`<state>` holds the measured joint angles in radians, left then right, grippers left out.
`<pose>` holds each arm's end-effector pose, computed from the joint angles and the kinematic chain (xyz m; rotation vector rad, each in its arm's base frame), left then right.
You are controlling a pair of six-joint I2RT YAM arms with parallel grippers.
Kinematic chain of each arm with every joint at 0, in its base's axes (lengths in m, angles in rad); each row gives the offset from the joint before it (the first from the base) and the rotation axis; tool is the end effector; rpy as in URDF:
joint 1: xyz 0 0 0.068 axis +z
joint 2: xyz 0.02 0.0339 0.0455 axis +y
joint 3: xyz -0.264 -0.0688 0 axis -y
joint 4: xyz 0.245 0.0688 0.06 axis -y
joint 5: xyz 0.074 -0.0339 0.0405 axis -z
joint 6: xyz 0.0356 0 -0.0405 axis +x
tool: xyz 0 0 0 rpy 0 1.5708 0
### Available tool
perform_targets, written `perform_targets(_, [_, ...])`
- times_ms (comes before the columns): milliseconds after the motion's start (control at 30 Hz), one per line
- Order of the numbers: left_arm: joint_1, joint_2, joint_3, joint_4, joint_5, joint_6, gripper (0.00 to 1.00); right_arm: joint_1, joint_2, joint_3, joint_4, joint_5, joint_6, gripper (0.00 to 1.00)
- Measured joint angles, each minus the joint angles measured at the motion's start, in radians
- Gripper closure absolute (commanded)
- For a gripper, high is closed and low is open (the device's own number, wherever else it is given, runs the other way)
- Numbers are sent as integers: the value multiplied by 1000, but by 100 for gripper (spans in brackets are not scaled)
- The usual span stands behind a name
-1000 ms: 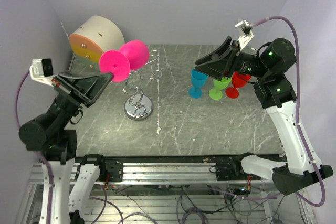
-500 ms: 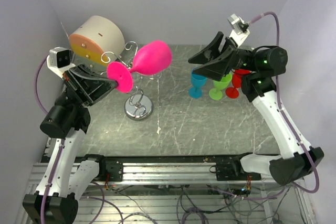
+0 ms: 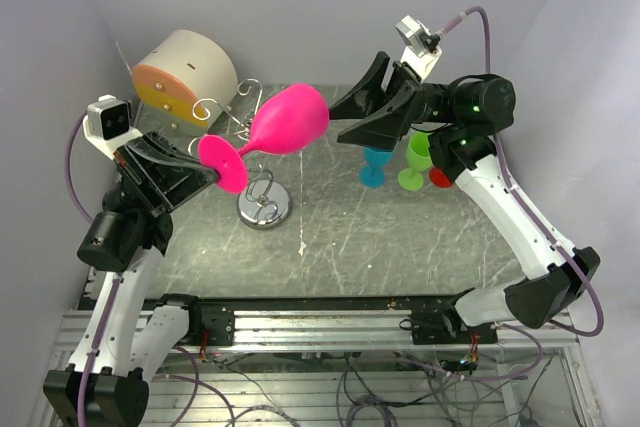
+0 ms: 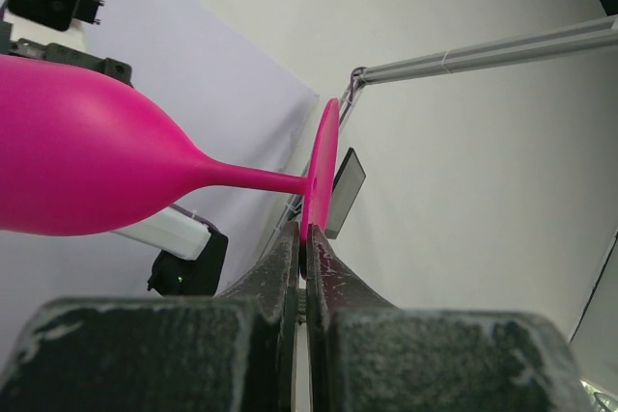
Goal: Take the wine glass off the wine glass rack
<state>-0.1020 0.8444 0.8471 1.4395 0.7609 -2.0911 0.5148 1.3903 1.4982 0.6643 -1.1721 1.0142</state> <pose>0.0993 -0.0348 0.4705 0.3839 0.8675 -2.1110 0.2211 0.1628 0.5205 -1.0441 1.1099 1.7325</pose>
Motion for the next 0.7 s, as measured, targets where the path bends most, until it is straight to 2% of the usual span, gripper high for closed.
perform_targets(267, [0, -5, -28, 2, 0, -4, 93, 82, 34, 55, 13, 23, -10, 47])
perform_targets(333, [0, -7, -32, 2, 0, -4, 93, 105, 52, 56, 12, 29, -14, 61])
perform_targets(400, [0, -8, -32, 2, 0, -4, 93, 117, 66, 56, 12, 32, -18, 92])
perform_targets(433, [0, -8, -32, 2, 0, -4, 93, 122, 72, 56, 16, 32, -16, 100])
perform_targets(533, [1, -11, -34, -1, -19, -13, 88, 126, 74, 56, 45, 11, 11, 100])
perform_targets(633, [1, -27, -45, -27, -27, -11, 69, 125, 39, 56, 20, 5, -22, 100])
perform_targets(700, [1, -53, -53, -96, -23, 25, 62, 125, 2, 56, -60, 11, -93, 100])
